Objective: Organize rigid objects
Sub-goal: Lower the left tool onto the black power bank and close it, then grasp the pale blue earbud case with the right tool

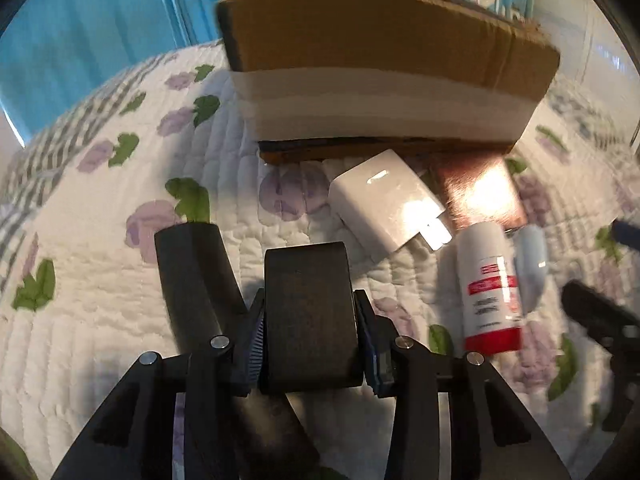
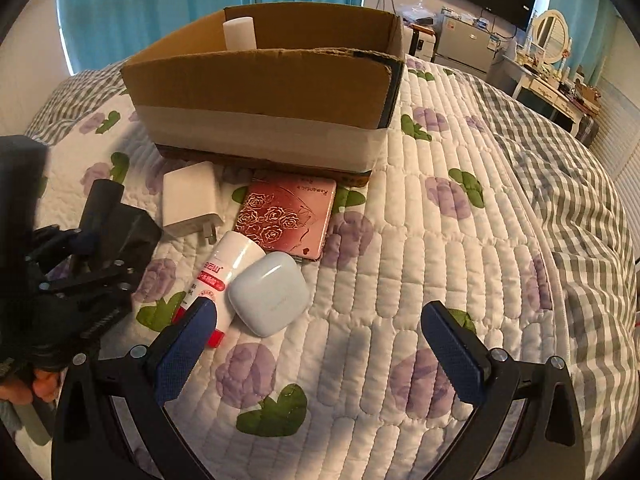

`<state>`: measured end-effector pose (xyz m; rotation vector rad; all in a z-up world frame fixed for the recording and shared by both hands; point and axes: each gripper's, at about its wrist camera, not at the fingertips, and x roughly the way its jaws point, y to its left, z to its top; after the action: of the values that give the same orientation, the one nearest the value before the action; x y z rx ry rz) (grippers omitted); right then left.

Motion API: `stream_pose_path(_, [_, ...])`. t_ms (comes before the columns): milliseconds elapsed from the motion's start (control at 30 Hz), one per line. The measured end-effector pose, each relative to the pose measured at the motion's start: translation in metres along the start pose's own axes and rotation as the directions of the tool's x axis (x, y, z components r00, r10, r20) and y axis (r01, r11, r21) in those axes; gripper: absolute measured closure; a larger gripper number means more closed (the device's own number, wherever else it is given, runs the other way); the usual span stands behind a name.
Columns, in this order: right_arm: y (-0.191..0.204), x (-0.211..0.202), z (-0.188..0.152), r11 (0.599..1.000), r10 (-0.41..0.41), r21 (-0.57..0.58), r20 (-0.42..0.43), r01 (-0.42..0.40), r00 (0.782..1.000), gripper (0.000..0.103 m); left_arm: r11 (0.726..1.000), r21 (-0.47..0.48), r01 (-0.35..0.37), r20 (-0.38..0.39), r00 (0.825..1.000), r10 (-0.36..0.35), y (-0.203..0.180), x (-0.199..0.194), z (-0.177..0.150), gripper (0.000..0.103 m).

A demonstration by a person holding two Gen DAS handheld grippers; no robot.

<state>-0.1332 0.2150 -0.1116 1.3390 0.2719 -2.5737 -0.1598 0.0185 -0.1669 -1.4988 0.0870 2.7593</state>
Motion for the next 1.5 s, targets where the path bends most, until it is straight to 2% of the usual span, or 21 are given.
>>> stream_pose_path(100, [-0.002, 0.004, -0.001, 1.0, -0.002, 0.007, -0.011, 0.002, 1.0, 0.0, 0.999, -0.035, 0.041, 0.013, 0.999, -0.041, 0.004, -0.013, -0.006, 0.063])
stream_pose_path(233, [-0.001, 0.011, -0.002, 1.0, 0.008, 0.004, -0.037, -0.007, 0.999, 0.001, 0.999, -0.039, 0.024, 0.075, 0.997, -0.021, 0.002, -0.032, -0.009, 0.063])
stream_pose_path(433, [0.01, 0.022, 0.002, 0.997, 0.079, -0.015, -0.039, -0.079, 0.996, 0.001, 0.998, -0.067, 0.001, 0.092, 0.996, 0.005, 0.01, -0.034, -0.003, 0.063])
stream_pose_path(567, [0.008, 0.032, 0.003, 0.997, 0.071, 0.015, -0.053, -0.071, 0.996, 0.009, 0.997, -0.082, 0.014, 0.085, 0.996, -0.007, 0.015, -0.031, -0.001, 0.063])
stream_pose_path(600, [0.005, 0.032, 0.004, 0.998, 0.056, 0.025, -0.053, -0.054, 0.997, 0.016, 0.997, -0.08, 0.013, 0.085, 0.996, -0.006, 0.014, -0.031, -0.001, 0.063])
stream_pose_path(667, [0.001, 0.031, 0.003, 0.998, 0.046, 0.036, -0.059, -0.044, 0.997, 0.023, 0.997, -0.073, 0.011, 0.084, 0.996, -0.005, 0.011, -0.033, -0.004, 0.063])
stream_pose_path(833, [0.011, 0.042, 0.004, 1.0, 0.024, -0.01, -0.089, -0.025, 0.996, 0.024, 0.998, -0.066, 0.016, 0.077, 0.997, -0.011, 0.007, -0.032, -0.005, 0.063])
stream_pose_path(1000, [0.012, 0.051, 0.008, 1.0, 0.022, -0.006, -0.095, -0.022, 0.995, 0.038, 0.997, -0.069, 0.02, 0.074, 0.997, -0.014, 0.008, -0.031, -0.005, 0.063])
stream_pose_path(1033, [0.011, 0.05, 0.008, 1.0, 0.025, -0.003, -0.093, -0.025, 0.995, 0.04, 0.997, -0.069, 0.019, 0.074, 0.997, -0.014, 0.009, -0.031, -0.005, 0.063])
stream_pose_path(1067, [0.011, 0.049, 0.008, 1.0, 0.031, -0.002, -0.091, -0.031, 0.995, 0.047, 0.998, -0.068, 0.019, 0.073, 0.997, -0.014, 0.008, -0.031, -0.005, 0.063])
stream_pose_path(1300, [0.008, 0.03, 0.005, 0.999, 0.045, 0.01, -0.068, -0.044, 0.997, 0.047, 0.998, -0.063, 0.023, 0.086, 0.996, -0.018, 0.004, -0.044, -0.006, 0.063])
stream_pose_path(1500, [0.01, -0.012, 0.003, 0.999, 0.042, 0.004, -0.009, -0.042, 0.999, 0.047, 0.996, -0.064, 0.056, 0.113, 0.992, -0.048, -0.002, -0.074, -0.001, 0.063])
